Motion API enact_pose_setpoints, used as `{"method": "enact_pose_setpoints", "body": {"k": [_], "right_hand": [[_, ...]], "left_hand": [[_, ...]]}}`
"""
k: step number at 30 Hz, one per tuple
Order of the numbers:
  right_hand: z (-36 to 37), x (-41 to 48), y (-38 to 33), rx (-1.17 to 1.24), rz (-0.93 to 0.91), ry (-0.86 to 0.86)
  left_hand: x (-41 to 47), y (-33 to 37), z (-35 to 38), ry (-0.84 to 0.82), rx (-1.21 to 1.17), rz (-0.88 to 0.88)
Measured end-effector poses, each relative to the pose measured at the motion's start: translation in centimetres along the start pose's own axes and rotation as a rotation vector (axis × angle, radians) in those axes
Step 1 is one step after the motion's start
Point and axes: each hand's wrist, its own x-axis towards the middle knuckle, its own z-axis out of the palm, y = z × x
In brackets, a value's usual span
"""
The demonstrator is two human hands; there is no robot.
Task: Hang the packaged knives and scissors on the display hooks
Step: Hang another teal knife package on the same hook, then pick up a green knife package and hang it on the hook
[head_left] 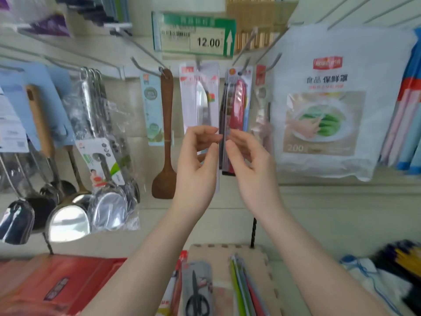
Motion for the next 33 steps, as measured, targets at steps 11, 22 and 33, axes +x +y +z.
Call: {"method": "enact_pose_setpoints", "body": {"k": [11,22,33], "right_hand": [[1.0,-6.6,6.8,0.096,0.146,-0.017],[1.5,-11.6,15.3,0.053,0.414,0.007],[0.9,-19.4,25.4,-0.369,0.765,-0.125]], "left_hand": [[-7.2,-5.6,-2.1,0.09,0.015,-0.198],[-13.6,-11.6,-3.4,0.152,0.042,-0.453],[-19.9,-18.2,-2.2,0.025,0.116,-0.724]]}}
